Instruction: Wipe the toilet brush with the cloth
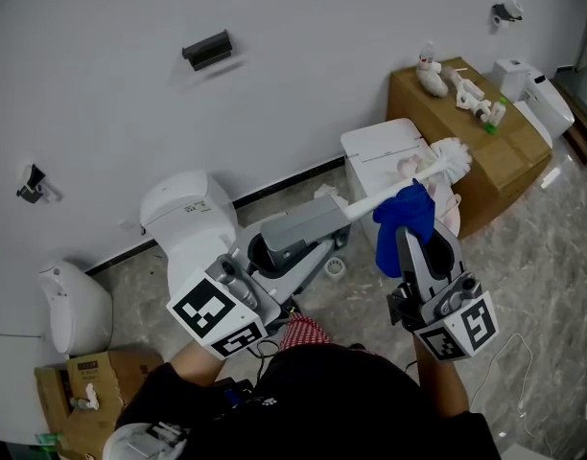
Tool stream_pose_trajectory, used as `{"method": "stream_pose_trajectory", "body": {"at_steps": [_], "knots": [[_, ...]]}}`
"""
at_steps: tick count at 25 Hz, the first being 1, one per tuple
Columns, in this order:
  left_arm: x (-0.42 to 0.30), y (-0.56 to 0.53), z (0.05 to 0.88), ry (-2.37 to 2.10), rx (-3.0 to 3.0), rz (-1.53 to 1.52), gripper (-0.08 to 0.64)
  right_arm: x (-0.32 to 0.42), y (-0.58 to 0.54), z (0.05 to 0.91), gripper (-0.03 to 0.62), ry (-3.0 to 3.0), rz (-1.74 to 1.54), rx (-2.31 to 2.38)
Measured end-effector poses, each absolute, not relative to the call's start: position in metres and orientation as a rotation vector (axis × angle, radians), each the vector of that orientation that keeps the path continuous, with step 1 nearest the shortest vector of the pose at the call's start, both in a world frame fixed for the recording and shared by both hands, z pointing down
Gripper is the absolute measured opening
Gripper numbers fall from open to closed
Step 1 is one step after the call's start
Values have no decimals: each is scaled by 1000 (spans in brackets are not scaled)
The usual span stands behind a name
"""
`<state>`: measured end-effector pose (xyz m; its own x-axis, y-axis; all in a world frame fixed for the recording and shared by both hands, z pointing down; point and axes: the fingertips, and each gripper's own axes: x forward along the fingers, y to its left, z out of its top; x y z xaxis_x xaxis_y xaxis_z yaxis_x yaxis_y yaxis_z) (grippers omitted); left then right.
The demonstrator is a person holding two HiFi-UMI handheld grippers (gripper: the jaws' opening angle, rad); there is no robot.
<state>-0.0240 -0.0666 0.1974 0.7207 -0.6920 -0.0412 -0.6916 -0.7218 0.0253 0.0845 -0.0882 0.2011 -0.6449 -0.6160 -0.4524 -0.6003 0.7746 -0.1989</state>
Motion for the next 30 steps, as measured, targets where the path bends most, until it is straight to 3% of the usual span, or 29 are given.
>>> {"method": "stream_pose_trajectory", "body": {"at_steps": [30], "knots": [[-14, -53, 197, -1149, 2959, -35, 169, 29, -79, 172, 64, 2614, 167, -807]]}}
